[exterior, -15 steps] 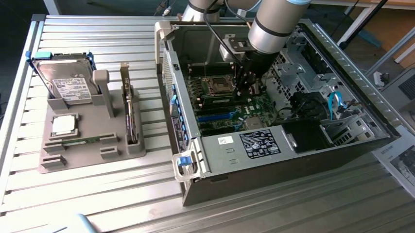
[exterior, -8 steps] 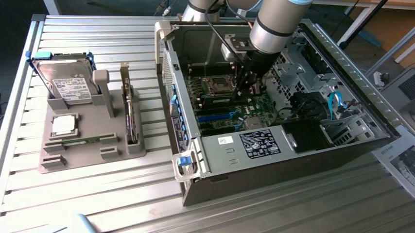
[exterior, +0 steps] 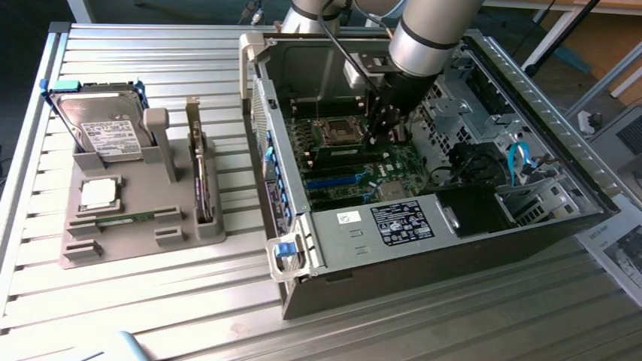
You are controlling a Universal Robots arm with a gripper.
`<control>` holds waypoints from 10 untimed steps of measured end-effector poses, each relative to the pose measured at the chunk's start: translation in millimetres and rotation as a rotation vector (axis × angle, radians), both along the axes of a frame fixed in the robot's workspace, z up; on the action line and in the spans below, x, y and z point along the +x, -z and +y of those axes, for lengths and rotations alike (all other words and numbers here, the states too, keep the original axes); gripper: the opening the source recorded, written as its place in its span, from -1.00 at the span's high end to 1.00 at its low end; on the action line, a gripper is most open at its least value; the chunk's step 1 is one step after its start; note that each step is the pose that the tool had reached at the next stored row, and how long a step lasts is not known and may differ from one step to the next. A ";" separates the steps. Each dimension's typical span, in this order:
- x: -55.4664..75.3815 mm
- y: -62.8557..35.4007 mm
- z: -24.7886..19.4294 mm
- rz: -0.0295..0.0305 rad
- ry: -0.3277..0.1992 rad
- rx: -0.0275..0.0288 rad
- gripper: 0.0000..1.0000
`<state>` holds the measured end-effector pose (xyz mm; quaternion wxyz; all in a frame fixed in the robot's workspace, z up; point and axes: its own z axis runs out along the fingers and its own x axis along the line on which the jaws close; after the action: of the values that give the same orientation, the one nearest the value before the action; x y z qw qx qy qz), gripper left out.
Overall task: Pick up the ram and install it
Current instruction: 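Insert the ram into the slot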
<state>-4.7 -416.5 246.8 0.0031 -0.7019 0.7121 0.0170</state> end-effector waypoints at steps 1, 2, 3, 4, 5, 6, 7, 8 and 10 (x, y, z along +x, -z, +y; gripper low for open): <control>0.0 -0.5 0.1 -0.0001 0.000 0.0002 0.76; 0.0 -0.5 0.1 -0.0002 0.000 0.0004 0.76; 0.0 -0.6 0.1 -0.0001 0.000 0.0003 0.76; 0.0 -0.7 0.0 -0.0008 0.000 0.0002 0.76; -0.3 -0.7 0.0 -0.0037 0.000 0.0001 0.76; -0.4 -0.8 0.0 -0.0061 0.000 0.0000 0.76; -0.6 -0.8 0.0 -0.0100 -0.001 0.0000 0.76; -0.8 -0.8 0.0 -0.0149 -0.002 0.0000 0.76; -1.1 -0.7 0.0 -0.0220 -0.003 0.0000 0.76</control>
<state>-5.9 -416.5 247.5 0.0109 -0.7030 0.7111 0.0093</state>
